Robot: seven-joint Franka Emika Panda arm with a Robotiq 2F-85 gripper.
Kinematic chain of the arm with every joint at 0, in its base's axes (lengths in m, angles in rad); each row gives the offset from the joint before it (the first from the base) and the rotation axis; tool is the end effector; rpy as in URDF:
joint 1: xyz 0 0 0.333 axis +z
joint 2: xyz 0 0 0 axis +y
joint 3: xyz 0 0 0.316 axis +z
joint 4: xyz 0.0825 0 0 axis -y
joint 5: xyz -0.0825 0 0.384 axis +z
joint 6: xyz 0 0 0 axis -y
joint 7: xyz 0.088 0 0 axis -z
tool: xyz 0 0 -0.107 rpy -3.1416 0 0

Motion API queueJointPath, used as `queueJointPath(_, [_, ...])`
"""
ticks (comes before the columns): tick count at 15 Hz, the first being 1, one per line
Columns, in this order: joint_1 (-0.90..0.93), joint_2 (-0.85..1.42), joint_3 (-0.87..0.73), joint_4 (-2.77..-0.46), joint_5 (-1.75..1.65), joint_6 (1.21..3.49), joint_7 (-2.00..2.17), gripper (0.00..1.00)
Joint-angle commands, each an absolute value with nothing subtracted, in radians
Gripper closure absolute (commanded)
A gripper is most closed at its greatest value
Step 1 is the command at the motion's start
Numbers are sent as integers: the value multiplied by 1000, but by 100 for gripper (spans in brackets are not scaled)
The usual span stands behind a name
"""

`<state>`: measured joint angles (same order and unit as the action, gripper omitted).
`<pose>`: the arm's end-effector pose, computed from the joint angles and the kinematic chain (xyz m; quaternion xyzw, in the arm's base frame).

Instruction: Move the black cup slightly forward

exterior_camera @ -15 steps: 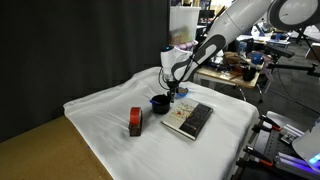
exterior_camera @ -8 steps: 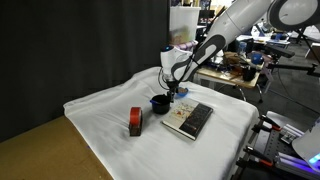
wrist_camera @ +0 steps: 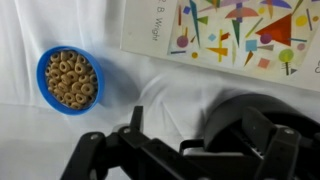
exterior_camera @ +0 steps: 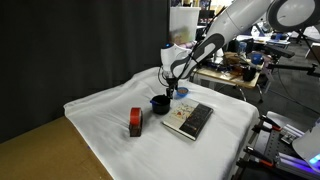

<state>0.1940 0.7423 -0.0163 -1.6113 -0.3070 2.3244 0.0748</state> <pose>0.6801 0.1181 0.1889 0.9804 0.1589 -0.0001 0.1164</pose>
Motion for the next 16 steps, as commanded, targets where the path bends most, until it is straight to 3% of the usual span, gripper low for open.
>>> queueJointPath(1, [203,765,-26,-1577,-310,2318,77,0])
queueJointPath(16, [225,868,-26,-1397,-301,2315,69,0])
